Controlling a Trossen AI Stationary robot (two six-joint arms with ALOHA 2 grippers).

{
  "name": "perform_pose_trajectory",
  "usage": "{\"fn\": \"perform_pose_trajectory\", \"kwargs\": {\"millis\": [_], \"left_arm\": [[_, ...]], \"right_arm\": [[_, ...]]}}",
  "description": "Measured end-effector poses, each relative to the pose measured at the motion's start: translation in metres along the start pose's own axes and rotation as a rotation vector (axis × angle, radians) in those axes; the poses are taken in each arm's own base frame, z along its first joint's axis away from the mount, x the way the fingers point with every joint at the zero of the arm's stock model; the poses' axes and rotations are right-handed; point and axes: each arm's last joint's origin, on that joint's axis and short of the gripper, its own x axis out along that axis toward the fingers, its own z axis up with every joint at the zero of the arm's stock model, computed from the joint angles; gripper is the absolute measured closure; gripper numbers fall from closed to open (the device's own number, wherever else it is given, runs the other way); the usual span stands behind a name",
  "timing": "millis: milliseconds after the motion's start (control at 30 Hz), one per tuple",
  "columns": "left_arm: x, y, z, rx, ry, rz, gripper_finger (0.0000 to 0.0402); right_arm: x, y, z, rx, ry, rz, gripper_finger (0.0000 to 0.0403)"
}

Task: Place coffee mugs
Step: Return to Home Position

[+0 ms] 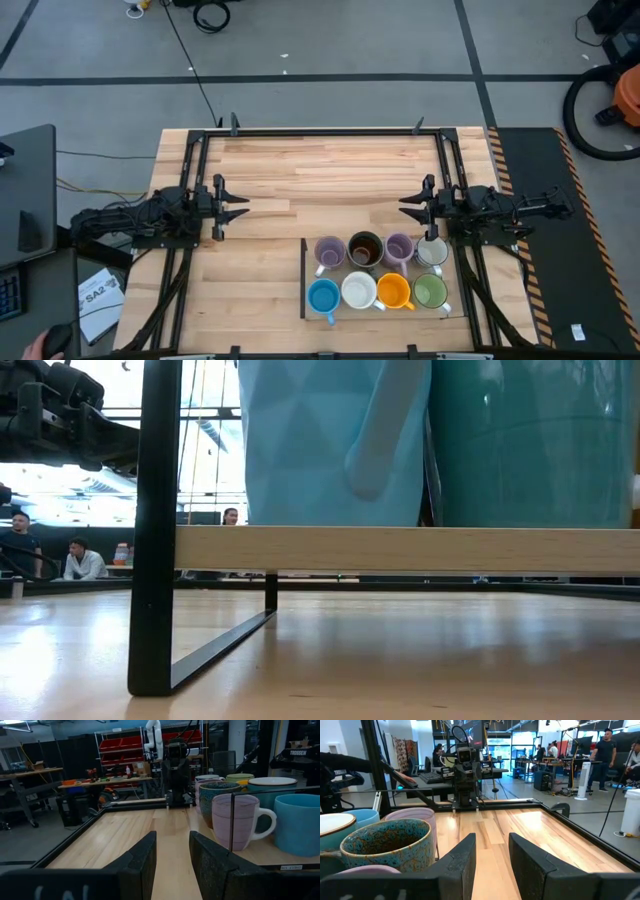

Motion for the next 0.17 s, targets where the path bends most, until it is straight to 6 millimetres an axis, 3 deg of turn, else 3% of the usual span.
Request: {"fn": "perform_pose_trajectory", "kwargs": {"millis": [167], "left_arm": [[0.0, 0.0, 0.0, 0.0, 0.0, 0.0, 0.0278]], "right_arm": [[0.0, 0.0, 0.0, 0.0, 0.0, 0.0, 0.0281]]}}
